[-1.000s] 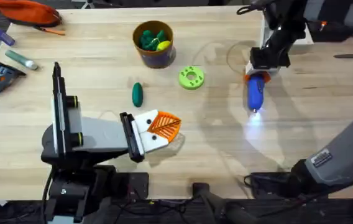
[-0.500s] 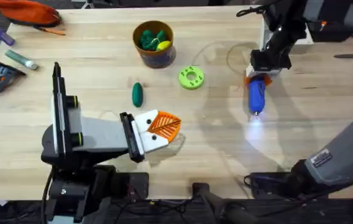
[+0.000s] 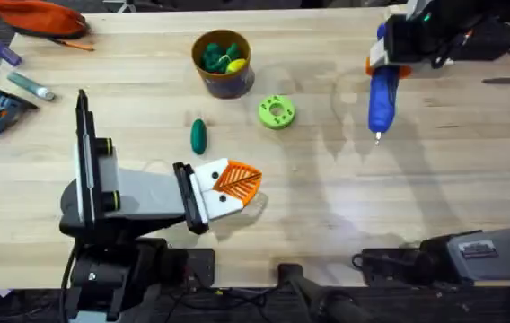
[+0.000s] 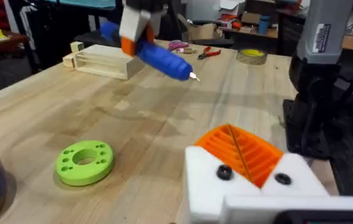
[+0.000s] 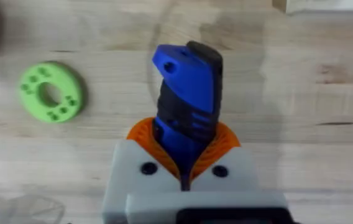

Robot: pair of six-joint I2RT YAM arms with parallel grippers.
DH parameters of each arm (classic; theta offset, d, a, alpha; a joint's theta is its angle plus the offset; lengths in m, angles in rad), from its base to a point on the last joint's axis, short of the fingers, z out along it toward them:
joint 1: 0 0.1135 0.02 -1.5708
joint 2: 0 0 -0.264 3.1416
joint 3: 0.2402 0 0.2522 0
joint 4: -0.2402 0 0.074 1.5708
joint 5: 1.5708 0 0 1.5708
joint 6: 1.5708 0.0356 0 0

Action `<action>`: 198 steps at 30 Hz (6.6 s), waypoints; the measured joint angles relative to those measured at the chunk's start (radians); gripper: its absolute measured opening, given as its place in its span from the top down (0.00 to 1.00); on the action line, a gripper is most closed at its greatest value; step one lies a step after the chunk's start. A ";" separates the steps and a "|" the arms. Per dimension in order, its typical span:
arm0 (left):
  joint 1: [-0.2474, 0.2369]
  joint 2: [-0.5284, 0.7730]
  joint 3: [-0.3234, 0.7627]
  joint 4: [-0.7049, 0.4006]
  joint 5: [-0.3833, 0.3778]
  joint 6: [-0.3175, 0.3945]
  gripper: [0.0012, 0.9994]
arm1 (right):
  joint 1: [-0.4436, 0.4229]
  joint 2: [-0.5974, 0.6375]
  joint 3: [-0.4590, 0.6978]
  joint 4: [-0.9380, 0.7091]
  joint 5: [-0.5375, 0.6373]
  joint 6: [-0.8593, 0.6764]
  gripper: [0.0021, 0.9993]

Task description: Pick up the gripper from the table and insert it into the empty holder that is missing its gripper. Then pick up a screw, insert it into the mounting hole, and use the screwdriver to tighten it. Finally, clean up the table by picking up the vegetable and placing it into the bucket.

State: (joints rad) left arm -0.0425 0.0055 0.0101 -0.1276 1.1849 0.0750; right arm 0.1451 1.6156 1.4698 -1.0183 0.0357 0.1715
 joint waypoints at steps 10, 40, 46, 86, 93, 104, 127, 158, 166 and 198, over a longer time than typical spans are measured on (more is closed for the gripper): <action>0.000 0.000 0.000 0.000 0.000 0.000 0.99 | 0.095 -0.214 0.051 0.005 -0.004 0.000 0.98; 0.000 0.000 0.000 0.000 0.000 0.000 0.99 | 0.143 -0.399 0.053 0.272 -0.771 -0.269 0.98; 0.000 0.000 0.000 0.000 0.000 0.000 0.99 | 0.146 -0.399 0.048 0.351 -0.881 -0.339 0.98; 0.000 0.000 0.000 0.000 0.000 0.000 0.99 | 0.216 -0.222 -0.269 0.921 -1.350 -0.382 0.98; 0.000 0.000 0.000 0.000 0.000 0.000 0.99 | 0.204 -0.249 -0.304 0.921 -1.361 -0.408 0.98; 0.000 0.000 0.000 0.000 0.000 0.000 0.99 | 0.186 -0.353 -0.320 0.807 -1.365 -0.449 0.98; 0.000 0.000 0.000 0.000 0.000 0.000 0.99 | 0.232 -0.331 -0.343 0.780 -1.426 -0.781 0.98; 0.000 0.000 0.000 0.000 -0.001 0.000 0.99 | 0.235 -0.318 -0.348 1.149 -1.070 -0.364 0.98; 0.000 0.000 0.000 0.000 -0.001 0.000 0.99 | 0.272 -0.296 -0.409 1.377 -1.069 -0.277 0.98; 0.000 0.000 0.000 0.000 -0.001 0.000 0.99 | 0.423 -0.296 -0.519 1.727 -1.141 -0.032 0.98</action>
State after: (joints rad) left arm -0.0425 0.0055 0.0101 -0.1276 1.1835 0.0753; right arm 0.5676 1.3197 0.9512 0.7084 -1.1051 0.1392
